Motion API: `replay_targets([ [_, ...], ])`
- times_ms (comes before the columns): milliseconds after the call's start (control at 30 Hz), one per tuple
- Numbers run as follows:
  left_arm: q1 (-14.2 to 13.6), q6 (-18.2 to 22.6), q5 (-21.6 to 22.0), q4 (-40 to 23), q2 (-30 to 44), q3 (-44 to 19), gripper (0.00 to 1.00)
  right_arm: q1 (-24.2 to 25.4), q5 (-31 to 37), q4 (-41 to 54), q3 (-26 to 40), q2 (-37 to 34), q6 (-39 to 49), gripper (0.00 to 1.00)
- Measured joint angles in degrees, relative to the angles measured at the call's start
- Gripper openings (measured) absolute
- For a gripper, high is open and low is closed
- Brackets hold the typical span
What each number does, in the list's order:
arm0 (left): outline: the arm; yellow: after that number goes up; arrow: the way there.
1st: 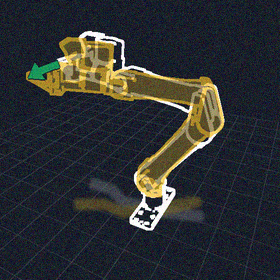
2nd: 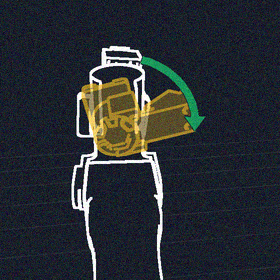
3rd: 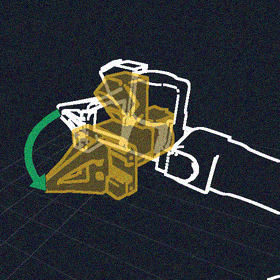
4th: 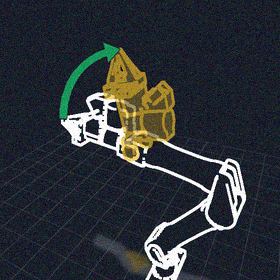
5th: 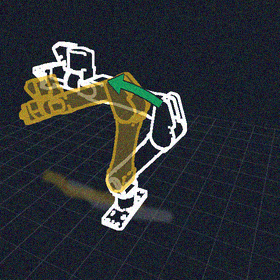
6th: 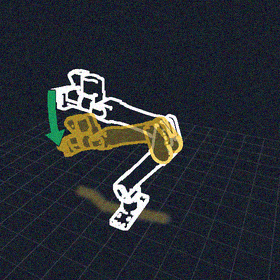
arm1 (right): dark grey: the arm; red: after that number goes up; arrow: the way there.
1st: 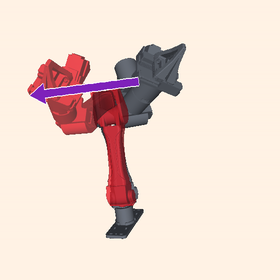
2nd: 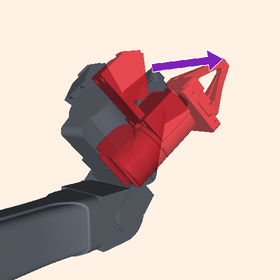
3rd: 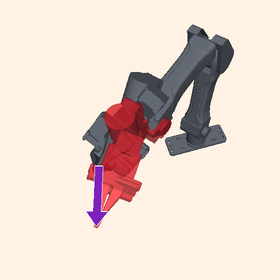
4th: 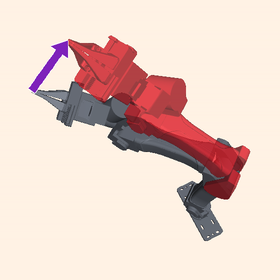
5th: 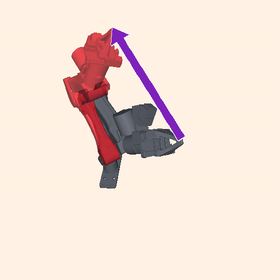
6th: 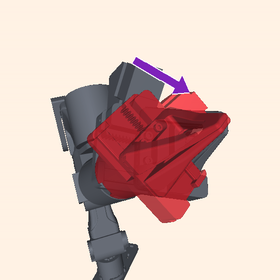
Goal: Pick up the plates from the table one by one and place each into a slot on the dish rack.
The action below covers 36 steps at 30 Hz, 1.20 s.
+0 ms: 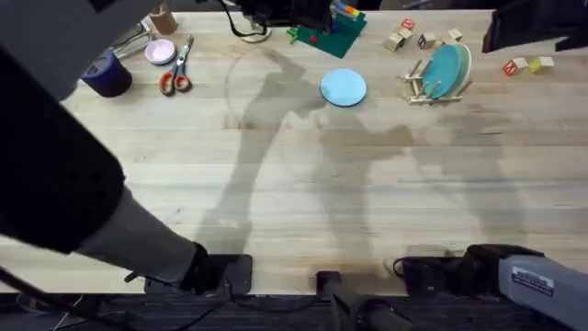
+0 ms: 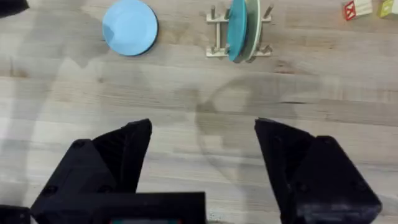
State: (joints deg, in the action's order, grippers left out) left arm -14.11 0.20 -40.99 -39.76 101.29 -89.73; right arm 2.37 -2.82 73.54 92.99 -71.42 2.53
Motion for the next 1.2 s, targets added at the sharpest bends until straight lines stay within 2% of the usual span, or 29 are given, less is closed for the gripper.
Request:
replay_targets([
  [500, 0.0, -0.01, -4.32, 2.51, 10.66, 0.0, 0.042, 0.0, -0.01, 0.0, 0.0, 0.01, 0.02, 0.995],
  [833, 0.0, -0.04, -7.35, 7.11, 17.52, 0.0, 0.042, 0.0, 0.02, 0.02, 0.0, -0.02, 0.02, 0.995],
  [1200, 0.0, -0.85, -8.57, 10.69, 22.32, 0.0, 0.043, 0.0, 0.0, 0.27, 0.0, -0.32, 0.02, 0.995],
])
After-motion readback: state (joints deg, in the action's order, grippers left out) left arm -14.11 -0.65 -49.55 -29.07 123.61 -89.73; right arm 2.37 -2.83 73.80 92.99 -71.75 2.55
